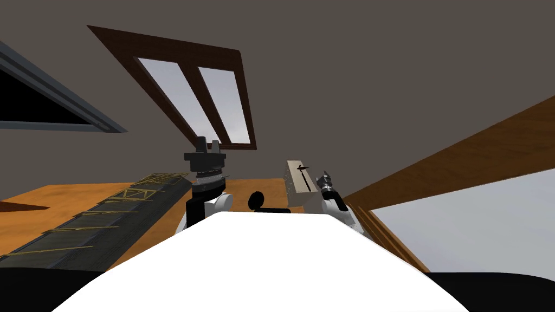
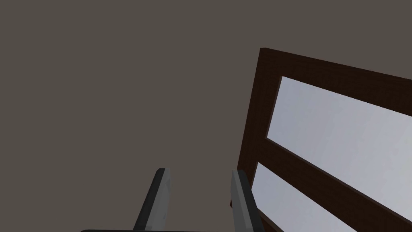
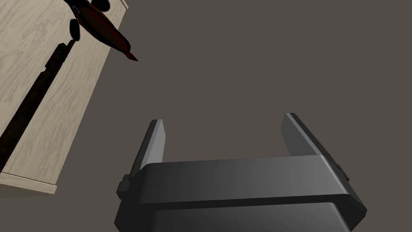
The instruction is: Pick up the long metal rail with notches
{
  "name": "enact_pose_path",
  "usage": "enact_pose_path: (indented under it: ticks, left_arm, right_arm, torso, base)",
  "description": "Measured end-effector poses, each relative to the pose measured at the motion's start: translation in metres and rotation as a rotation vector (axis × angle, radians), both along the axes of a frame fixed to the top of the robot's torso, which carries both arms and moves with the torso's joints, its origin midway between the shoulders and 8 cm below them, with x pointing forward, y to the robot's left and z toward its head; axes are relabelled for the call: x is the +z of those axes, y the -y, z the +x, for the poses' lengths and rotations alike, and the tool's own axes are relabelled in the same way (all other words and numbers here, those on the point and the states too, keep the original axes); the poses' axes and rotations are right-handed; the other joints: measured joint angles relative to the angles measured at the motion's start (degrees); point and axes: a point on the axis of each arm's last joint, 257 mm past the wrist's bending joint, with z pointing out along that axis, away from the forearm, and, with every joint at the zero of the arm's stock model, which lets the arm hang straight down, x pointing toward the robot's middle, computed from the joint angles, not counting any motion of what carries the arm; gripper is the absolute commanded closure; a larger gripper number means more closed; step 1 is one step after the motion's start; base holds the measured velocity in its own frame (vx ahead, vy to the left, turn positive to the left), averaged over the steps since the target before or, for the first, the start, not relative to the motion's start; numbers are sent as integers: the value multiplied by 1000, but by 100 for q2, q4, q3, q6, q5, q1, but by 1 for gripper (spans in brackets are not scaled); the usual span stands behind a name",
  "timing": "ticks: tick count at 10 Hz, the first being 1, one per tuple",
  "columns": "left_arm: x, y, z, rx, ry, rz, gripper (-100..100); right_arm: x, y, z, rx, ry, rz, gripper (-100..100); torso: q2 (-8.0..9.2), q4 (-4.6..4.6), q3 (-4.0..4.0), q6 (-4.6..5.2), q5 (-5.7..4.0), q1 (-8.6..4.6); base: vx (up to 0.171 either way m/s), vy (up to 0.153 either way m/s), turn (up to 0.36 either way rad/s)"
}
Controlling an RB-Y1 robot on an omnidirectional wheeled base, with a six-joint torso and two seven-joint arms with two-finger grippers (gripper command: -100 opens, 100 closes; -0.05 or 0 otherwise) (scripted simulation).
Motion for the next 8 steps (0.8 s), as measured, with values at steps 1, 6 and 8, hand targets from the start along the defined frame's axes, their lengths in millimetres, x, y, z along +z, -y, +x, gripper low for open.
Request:
enact_pose_path:
  ticks: [1, 6, 8]
  left_arm:
    - [0, 0, 0, 0, 0, 0, 0]
    - [0, 0, 0, 0, 0, 0, 0]
    - [0, 0, 0, 0, 0, 0, 0]
  right_arm:
    - [-14, 3, -5, -19, -36, 21, -100]
    - [-73, 42, -23, -114, -176, 121, -100]
    - [-92, 54, -31, -147, -219, 156, -100]
  torso:
    - [0, 0, 0, 1, 0, 8]
    - [-6, -2, -4, 1, 1, 6]
    - [-3, -1, -2, 0, 2, 7]
  base:
    - [37, 45, -1]
    - [45, 55, 52]
    - [25, 41, 75]
